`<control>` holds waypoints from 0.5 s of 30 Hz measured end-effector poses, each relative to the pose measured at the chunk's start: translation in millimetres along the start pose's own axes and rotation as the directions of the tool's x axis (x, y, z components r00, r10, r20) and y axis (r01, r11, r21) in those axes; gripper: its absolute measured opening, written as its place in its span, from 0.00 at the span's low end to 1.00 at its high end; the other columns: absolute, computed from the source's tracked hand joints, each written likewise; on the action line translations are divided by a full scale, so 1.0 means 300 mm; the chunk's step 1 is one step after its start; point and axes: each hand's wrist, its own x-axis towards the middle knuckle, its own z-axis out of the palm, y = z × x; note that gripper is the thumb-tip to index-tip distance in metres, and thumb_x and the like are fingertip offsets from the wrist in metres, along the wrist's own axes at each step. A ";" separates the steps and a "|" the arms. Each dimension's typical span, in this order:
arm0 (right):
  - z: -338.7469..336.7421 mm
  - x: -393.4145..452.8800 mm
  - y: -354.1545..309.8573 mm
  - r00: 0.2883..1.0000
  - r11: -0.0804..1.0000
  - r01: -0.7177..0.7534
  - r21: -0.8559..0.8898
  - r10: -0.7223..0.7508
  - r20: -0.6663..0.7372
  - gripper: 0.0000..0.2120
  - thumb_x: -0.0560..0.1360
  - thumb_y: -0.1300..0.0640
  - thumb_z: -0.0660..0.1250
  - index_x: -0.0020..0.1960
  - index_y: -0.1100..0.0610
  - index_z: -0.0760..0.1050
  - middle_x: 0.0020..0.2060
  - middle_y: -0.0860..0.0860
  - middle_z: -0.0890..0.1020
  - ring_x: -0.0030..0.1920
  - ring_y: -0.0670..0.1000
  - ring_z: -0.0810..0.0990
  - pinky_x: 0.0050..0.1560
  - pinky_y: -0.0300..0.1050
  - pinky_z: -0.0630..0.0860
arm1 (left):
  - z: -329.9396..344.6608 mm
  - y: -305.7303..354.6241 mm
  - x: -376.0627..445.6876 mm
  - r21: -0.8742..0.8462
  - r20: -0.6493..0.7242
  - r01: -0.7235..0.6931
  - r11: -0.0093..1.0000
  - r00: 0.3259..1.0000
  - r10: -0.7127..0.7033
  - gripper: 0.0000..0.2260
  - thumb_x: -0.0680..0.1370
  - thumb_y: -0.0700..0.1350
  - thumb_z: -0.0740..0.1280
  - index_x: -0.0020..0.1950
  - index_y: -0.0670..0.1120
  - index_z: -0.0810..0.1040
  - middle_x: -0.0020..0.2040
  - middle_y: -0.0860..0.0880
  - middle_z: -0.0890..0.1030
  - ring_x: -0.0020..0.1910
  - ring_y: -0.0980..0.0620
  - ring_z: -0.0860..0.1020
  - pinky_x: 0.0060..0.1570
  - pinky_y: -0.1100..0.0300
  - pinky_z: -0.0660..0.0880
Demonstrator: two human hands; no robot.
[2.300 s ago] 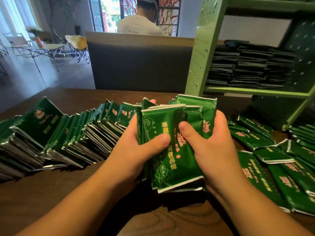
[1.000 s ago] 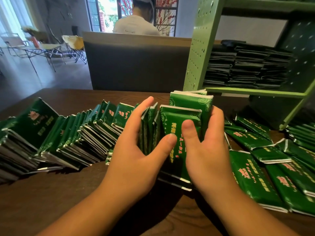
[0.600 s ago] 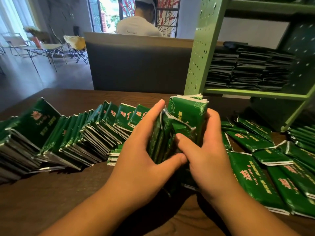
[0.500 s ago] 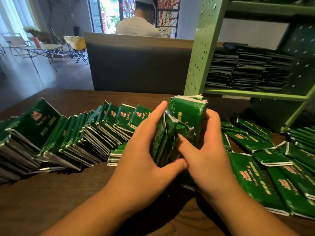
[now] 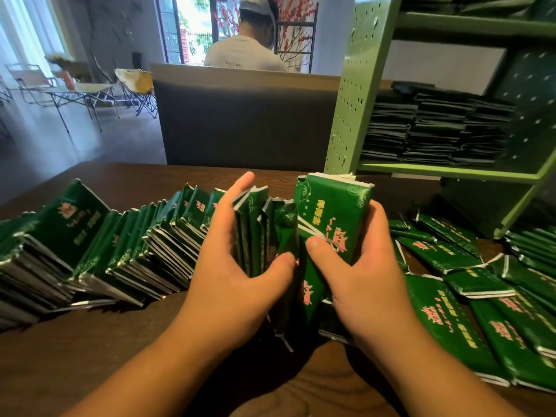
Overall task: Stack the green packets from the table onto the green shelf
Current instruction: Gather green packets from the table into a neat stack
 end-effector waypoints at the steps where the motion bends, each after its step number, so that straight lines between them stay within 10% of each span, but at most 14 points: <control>1: 0.001 0.001 0.000 1.000 1.000 -0.004 -0.010 0.004 -0.015 0.21 0.76 0.63 0.71 0.56 0.38 0.70 0.48 0.37 0.85 0.47 0.39 0.84 0.43 0.36 0.81 | -0.002 0.001 0.002 -0.014 0.000 0.011 1.000 1.000 -0.011 0.39 0.73 0.27 0.70 0.72 0.64 0.66 0.54 0.59 0.85 0.53 0.58 0.85 0.47 0.69 0.79; 15: -0.023 0.053 0.001 0.944 0.843 -0.259 0.471 0.324 -0.062 0.15 0.78 0.67 0.68 0.60 0.53 0.75 0.51 0.54 0.87 0.50 0.57 0.87 0.51 0.64 0.83 | -0.034 -0.011 0.055 -0.450 0.030 0.333 0.828 0.933 -0.359 0.27 0.66 0.39 0.69 0.63 0.58 0.77 0.46 0.42 0.86 0.40 0.43 0.86 0.34 0.52 0.82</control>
